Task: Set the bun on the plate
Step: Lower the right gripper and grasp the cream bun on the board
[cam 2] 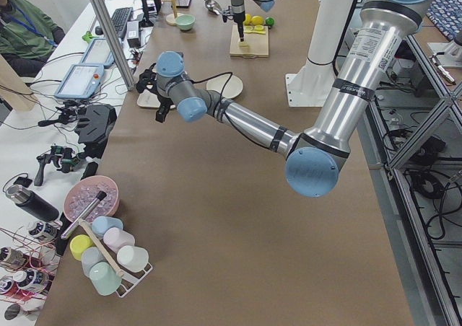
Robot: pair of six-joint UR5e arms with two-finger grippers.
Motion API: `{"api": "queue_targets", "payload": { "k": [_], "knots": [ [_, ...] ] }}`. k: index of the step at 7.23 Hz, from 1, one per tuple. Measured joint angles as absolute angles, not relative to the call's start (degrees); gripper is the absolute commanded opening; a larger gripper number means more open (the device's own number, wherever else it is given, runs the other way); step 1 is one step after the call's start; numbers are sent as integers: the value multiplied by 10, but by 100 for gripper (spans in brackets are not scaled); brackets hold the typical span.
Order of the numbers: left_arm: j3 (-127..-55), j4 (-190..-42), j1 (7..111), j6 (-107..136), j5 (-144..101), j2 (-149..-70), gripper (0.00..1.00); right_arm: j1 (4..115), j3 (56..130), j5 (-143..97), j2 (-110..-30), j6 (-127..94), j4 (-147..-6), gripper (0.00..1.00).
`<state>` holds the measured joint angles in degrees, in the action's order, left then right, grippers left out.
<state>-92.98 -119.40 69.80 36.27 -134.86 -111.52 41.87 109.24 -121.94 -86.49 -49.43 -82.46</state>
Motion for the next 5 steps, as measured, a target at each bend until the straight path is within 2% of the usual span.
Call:
{"api": "queue_targets", "payload": {
  "k": [2,3,5],
  "knots": [
    [-931,-1194,696,363,-1348,-1113,97,414,1085,-1217,-865,-494,-803,99],
    [-931,-1194,695,363,-1347,-1113,97,412,1083,-1214,-863,-493,-798,81],
    [-928,-1195,689,363,-1333,-1113,97,408,1082,-1204,-861,-496,-783,56]
  ]
}}
